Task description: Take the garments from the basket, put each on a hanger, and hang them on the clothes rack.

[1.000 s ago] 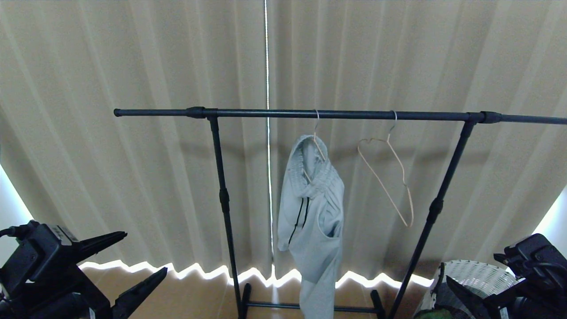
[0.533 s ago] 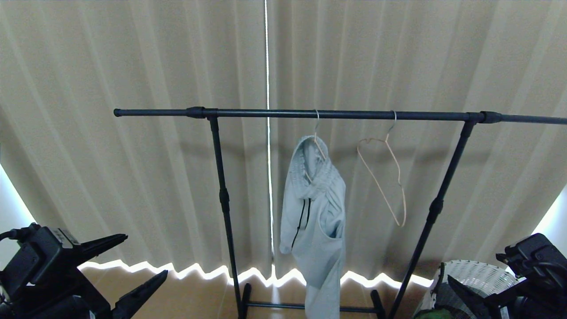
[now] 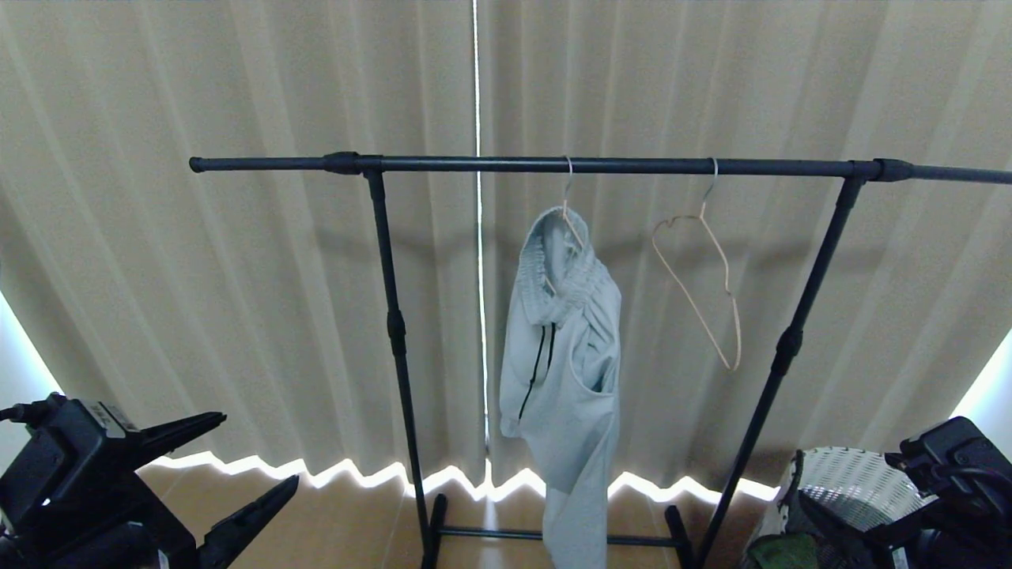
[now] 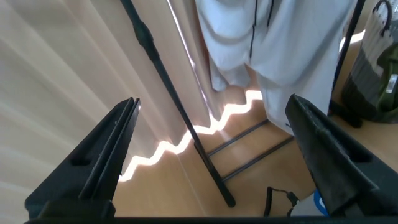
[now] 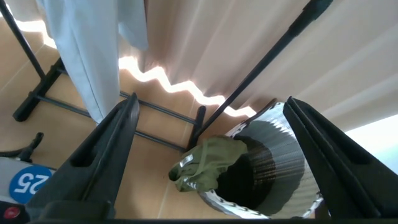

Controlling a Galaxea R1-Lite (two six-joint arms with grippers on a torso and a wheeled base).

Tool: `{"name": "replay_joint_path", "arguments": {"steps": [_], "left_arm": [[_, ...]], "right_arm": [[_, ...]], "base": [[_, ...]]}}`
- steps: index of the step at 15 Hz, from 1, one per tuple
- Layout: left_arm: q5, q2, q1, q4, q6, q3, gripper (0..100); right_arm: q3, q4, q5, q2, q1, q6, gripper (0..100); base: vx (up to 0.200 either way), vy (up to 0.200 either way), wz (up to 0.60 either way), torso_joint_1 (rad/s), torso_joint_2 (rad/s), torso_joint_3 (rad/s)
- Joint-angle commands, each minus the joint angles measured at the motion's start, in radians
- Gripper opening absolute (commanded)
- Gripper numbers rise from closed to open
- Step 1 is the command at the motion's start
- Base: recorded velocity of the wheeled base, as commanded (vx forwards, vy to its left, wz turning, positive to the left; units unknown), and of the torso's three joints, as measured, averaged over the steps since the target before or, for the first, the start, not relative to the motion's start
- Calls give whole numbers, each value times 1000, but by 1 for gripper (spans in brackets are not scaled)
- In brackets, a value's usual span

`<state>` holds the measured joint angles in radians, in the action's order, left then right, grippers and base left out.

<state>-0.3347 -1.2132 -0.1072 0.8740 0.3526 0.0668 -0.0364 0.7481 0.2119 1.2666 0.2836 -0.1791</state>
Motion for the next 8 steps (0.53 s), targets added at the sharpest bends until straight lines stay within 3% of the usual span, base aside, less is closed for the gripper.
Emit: {"name": "replay_joint_path", "arguments": {"steps": [1,8], "left_arm": [[0,9,1,0,0,1,100],[0,21,6,2,0,2,100]], "right_arm": [[0,0,0,2,0,0,100],[4,-3,0,4,3,-3,100]], "base": [[0,0,0,-232,520,271],[0,0,0,-226,482,261]]}}
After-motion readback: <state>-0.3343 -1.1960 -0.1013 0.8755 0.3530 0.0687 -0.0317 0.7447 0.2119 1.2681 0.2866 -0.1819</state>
